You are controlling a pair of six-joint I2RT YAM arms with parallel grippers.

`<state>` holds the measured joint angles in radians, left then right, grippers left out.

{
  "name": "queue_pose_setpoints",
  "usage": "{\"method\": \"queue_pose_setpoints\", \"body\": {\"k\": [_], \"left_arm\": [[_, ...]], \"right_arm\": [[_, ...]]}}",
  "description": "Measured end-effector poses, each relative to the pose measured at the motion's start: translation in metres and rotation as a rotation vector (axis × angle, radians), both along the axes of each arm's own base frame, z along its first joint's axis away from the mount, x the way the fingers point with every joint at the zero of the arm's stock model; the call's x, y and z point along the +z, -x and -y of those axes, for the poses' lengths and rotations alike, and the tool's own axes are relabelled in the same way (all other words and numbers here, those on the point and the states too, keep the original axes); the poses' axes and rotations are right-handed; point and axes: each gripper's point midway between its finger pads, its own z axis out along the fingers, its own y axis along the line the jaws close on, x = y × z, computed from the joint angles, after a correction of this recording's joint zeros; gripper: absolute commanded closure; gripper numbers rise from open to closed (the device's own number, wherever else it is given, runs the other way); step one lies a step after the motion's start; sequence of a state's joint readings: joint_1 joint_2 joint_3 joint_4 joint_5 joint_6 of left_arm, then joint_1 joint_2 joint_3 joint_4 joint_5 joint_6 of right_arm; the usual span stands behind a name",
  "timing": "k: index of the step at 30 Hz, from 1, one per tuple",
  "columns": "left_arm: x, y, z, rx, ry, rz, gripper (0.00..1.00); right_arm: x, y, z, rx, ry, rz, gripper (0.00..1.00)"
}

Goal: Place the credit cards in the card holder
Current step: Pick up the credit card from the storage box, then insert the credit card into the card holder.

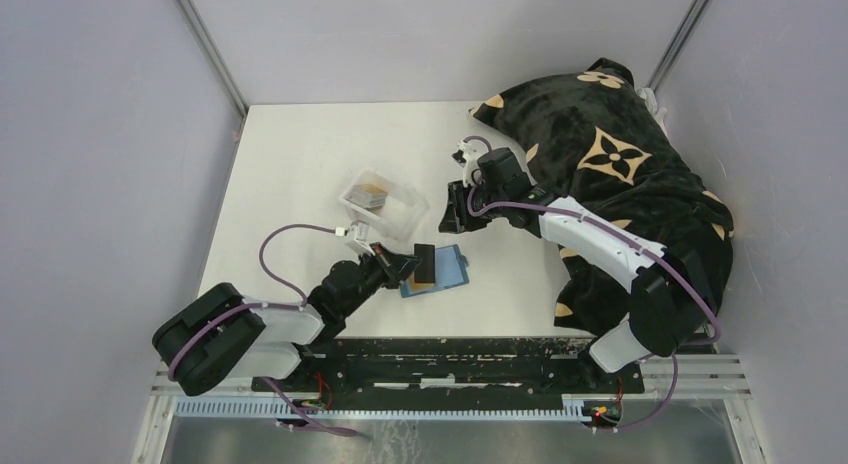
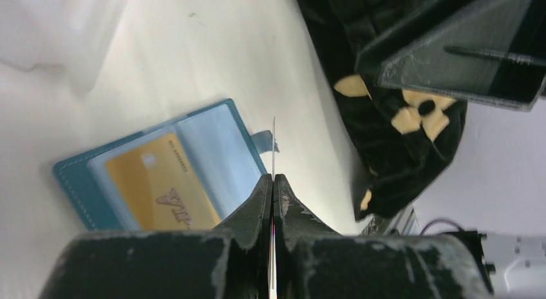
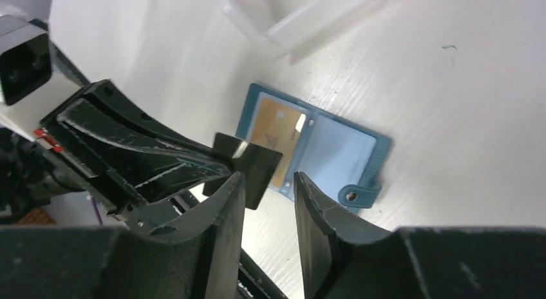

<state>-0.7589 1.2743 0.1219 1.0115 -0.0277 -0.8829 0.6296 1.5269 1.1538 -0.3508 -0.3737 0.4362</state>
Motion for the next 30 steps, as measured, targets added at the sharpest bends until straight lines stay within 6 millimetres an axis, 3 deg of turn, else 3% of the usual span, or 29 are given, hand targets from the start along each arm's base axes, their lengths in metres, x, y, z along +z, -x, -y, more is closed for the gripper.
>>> {"method": "queue_pose_setpoints", "body": {"k": [7,14,30], "left_arm": [[-0.022,-0.01,-0.013,0.208,0.037,-0.125,0.97],[-0.048,-0.01,-0.014,0.276,0.01,-0.192,0.97],[-0.057,-0.017,-0.003,0.305,0.047,-0.222,0.97]], "right_arm": [[-0.033,-0.012,0.014,-0.11,0.072,-0.029,0.67],[-0.069,-0.018,0.026,-0.187,0.136,-0.081,0.69],[-0.092,-0.029,0.042,-0.256,0.149,-0.117,0.7]]}}
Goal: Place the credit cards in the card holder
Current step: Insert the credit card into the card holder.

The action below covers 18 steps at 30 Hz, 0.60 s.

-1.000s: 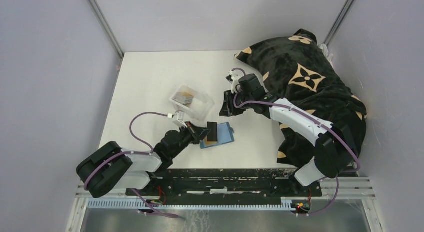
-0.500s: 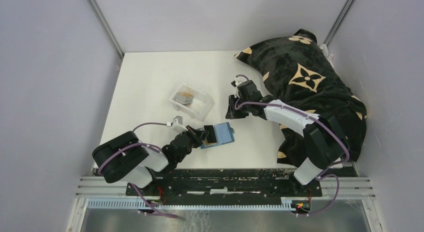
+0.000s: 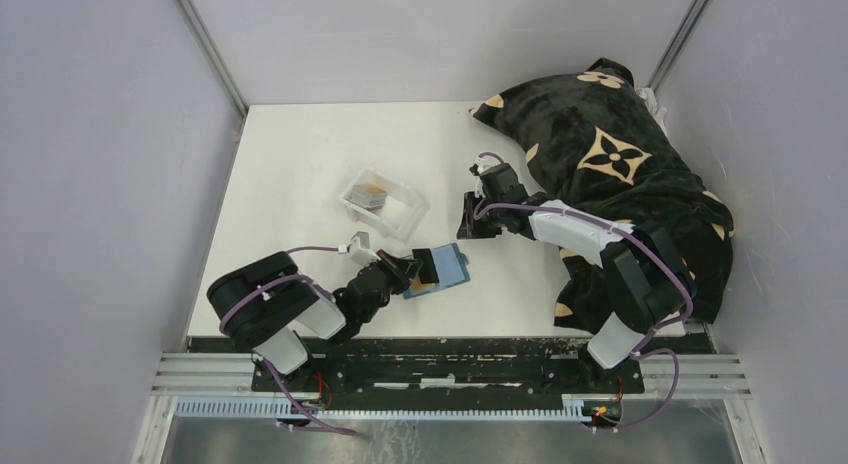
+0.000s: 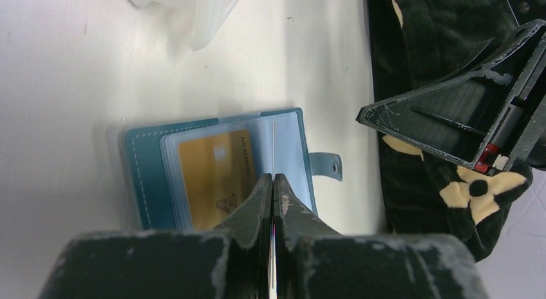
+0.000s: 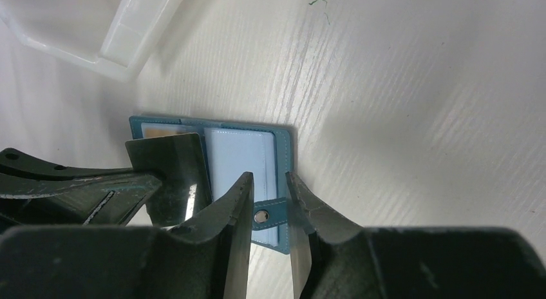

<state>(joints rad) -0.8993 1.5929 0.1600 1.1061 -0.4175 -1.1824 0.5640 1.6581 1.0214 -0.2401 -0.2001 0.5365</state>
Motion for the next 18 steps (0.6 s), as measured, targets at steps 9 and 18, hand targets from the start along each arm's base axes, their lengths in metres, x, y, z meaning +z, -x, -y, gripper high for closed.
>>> {"method": "queue_pose_setpoints", "body": {"k": [9,18], "left_arm": [[-0.001,-0.0001,0.0038,0.0,0.016,-0.007,0.97],[-0.0022,0.0086,0.0044,0.031,0.008,-0.038,0.97]], "right_arm": [[-0.0043,-0.0023,0.0031,-0.01,0.002,-0.007,0.7],[-0.0101,-0.0025,0.0029,-0.012,0.001,-0.022,0.71]]}}
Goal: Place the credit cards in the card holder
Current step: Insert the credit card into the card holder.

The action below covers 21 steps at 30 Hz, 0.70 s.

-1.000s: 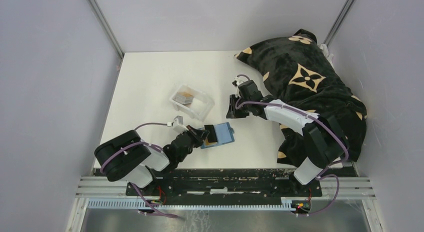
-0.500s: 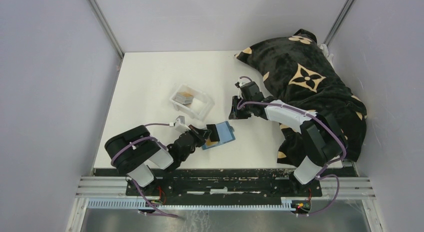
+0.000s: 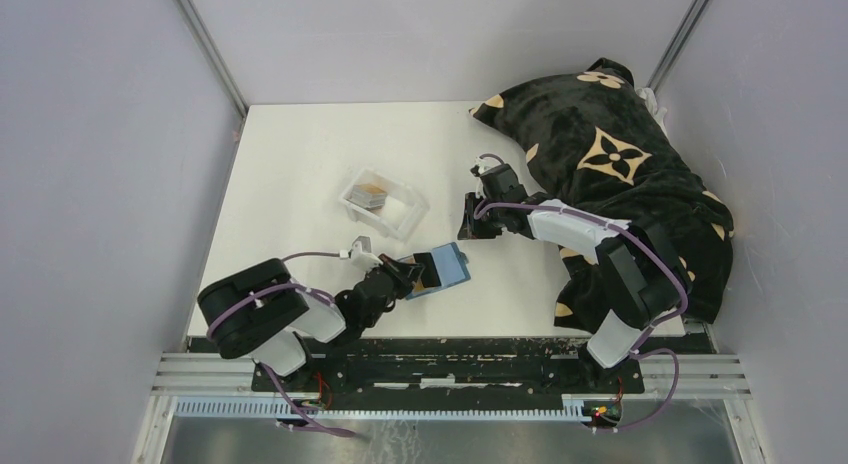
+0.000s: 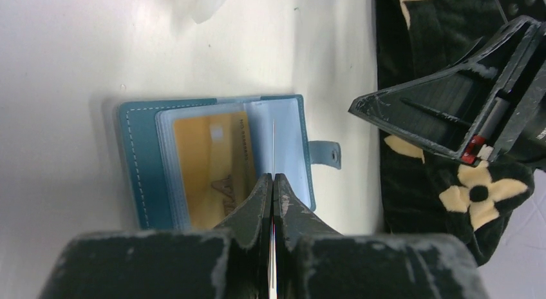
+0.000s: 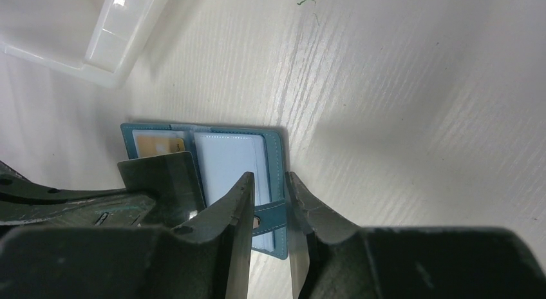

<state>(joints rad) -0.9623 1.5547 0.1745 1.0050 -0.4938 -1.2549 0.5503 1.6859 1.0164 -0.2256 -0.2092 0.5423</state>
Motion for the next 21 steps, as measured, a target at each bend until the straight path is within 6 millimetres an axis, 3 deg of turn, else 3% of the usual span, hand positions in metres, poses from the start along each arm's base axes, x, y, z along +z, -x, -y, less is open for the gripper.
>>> {"method": "queue_pose_setpoints", "body": {"k": [6,21], "left_arm": [[0.007,0.001,-0.001,0.048,-0.007,-0.004,0.97],[-0.004,0.002,-0.012,0.1,-0.04,-0.037,0.97]], "right_arm": [[0.0,-0.001,0.0,-0.004,-0.002,-0.001,0.71],[0.001,0.001,-0.002,0.007,-0.015,-0.006,0.72]]}}
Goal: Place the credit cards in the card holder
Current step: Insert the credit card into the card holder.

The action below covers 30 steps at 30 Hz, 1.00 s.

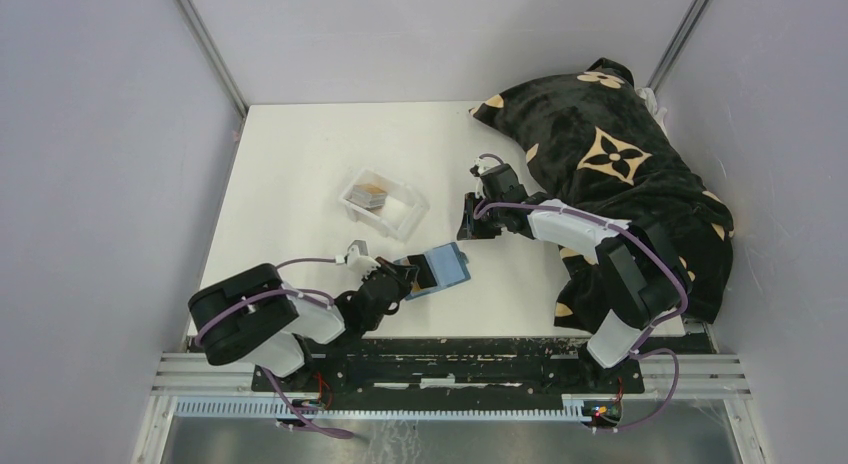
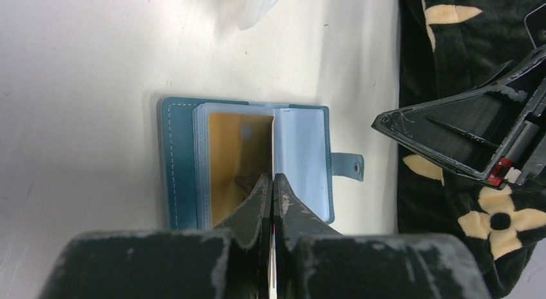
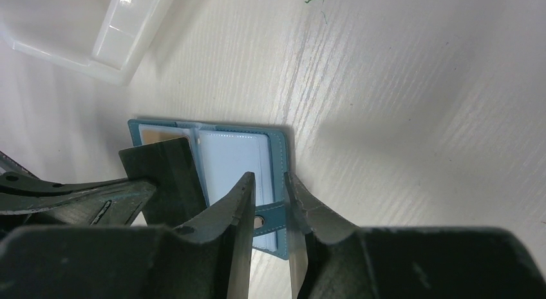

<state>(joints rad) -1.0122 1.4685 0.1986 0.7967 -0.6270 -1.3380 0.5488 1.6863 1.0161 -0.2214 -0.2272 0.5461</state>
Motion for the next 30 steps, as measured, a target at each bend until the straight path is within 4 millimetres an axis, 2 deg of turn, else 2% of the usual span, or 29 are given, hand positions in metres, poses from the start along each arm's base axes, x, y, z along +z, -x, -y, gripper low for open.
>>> {"method": "queue_pose_setpoints", "body": {"k": [10,21,30], "left_arm": [[-0.004,-0.003,0.006,0.001,0.024,0.003,0.97],[0.004,-0.006,0.013,0.004,0.094,0.022,0.97],[0.003,-0.005,0.011,0.008,0.108,0.02,0.97]], "right_arm": [[-0.008,0.003,0.001,0.001,0.009,-0.016,0.72],[-0.017,0.006,0.002,0.005,0.018,-0.042,0.73],[-0.022,0.009,0.001,0.014,0.015,-0.06,0.73]]}}
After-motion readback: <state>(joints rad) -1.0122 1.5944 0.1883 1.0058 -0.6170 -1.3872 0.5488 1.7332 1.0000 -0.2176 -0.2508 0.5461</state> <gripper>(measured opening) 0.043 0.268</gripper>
